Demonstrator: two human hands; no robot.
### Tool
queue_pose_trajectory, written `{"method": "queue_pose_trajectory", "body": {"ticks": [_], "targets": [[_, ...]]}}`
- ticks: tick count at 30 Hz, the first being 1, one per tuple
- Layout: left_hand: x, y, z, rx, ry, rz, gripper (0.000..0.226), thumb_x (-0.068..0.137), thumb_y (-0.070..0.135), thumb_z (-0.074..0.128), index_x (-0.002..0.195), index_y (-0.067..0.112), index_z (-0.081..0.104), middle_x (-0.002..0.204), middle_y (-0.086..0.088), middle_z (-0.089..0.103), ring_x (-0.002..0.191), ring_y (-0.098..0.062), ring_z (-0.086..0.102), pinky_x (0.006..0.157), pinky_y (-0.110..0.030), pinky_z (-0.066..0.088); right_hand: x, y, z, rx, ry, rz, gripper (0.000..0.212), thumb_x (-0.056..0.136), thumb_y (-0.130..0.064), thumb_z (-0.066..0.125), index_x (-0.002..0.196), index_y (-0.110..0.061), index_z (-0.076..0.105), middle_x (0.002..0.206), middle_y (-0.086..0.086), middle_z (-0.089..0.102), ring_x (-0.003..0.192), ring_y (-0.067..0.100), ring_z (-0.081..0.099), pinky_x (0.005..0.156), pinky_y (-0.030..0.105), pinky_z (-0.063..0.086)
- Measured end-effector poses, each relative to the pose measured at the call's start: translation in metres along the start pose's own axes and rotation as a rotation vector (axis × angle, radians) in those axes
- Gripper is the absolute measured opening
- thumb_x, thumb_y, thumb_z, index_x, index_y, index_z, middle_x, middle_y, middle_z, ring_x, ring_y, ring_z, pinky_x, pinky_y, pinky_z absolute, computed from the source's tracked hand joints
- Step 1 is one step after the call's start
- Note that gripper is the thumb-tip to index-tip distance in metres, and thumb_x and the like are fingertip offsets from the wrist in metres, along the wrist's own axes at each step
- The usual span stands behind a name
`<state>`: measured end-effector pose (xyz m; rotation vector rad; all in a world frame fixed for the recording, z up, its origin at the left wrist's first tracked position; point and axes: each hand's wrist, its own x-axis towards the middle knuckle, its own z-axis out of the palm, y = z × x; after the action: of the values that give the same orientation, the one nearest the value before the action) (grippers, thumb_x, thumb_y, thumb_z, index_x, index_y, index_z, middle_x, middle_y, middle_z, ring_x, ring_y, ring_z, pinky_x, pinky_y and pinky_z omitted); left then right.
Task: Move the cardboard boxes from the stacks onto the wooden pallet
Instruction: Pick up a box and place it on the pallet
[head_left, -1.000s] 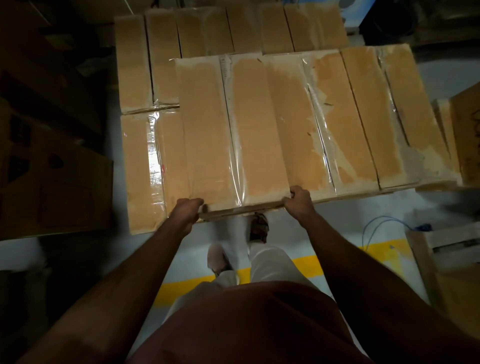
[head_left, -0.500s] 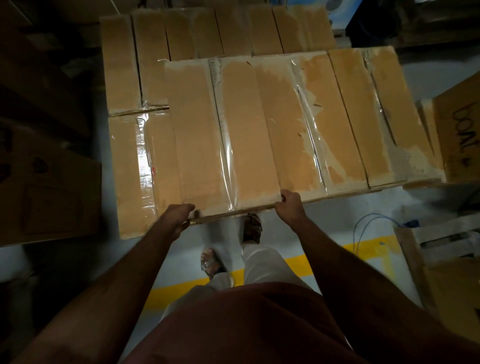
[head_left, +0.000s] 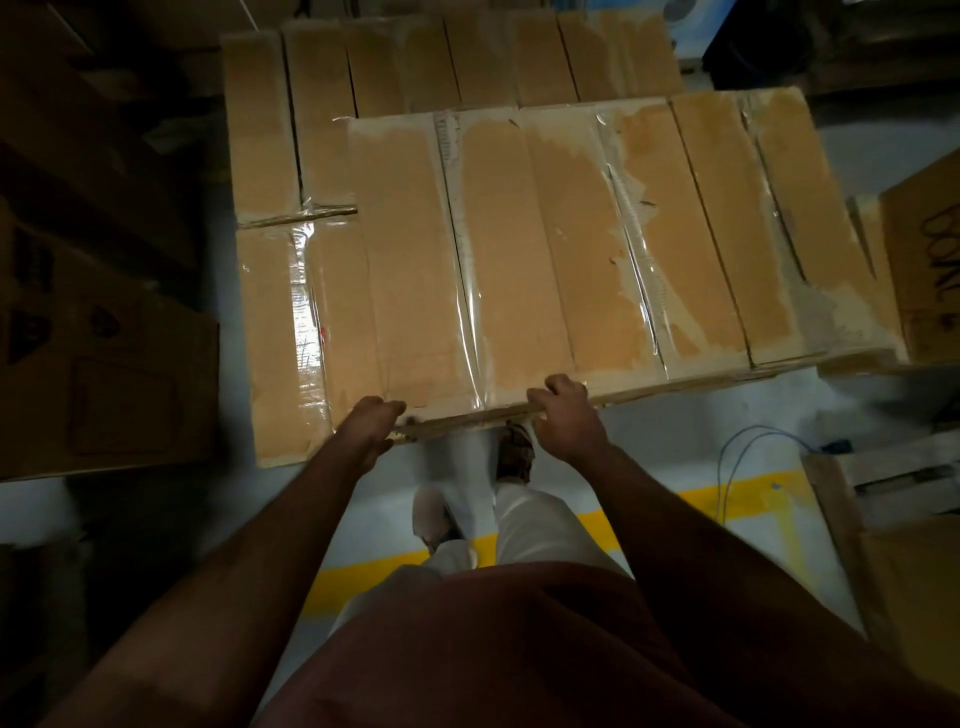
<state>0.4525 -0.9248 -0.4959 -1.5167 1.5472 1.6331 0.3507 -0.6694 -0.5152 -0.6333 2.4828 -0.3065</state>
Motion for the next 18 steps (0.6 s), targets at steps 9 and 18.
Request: {"method": "queue_pose_trajectory", "body": {"ticks": [9, 18], "targets": [[-0.03, -0.013, -0.016, 0.055, -0.044, 0.123, 0.025, 0.1, 0.014, 0.054, 0.122, 0.003, 0.055, 0.114, -0.015, 0.054, 0.102, -0.025, 0.051, 0.09, -0.039, 0.045, -0.028, -0.012, -0.013, 0.28, 0.204, 0.074, 0.051, 0.081, -0.018, 0.047, 0.126, -0.001, 0.063, 0.121, 0.025, 0.06, 0.111, 0.042, 0.057, 0.096, 0.044, 0.047], [-0.095, 0.033, 0.031, -0.008, -0.243, 0.483, 0.033, 0.103, 0.025, 0.054, 0.135, 0.015, 0.052, 0.13, -0.009, 0.058, 0.117, -0.021, 0.054, 0.102, -0.041, 0.045, -0.079, -0.002, -0.069, 0.665, 0.494, 0.081, 0.036, 0.093, -0.006, 0.062, 0.129, -0.008, 0.063, 0.122, 0.005, 0.064, 0.108, 0.015, 0.062, 0.094, 0.03, 0.052]]}}
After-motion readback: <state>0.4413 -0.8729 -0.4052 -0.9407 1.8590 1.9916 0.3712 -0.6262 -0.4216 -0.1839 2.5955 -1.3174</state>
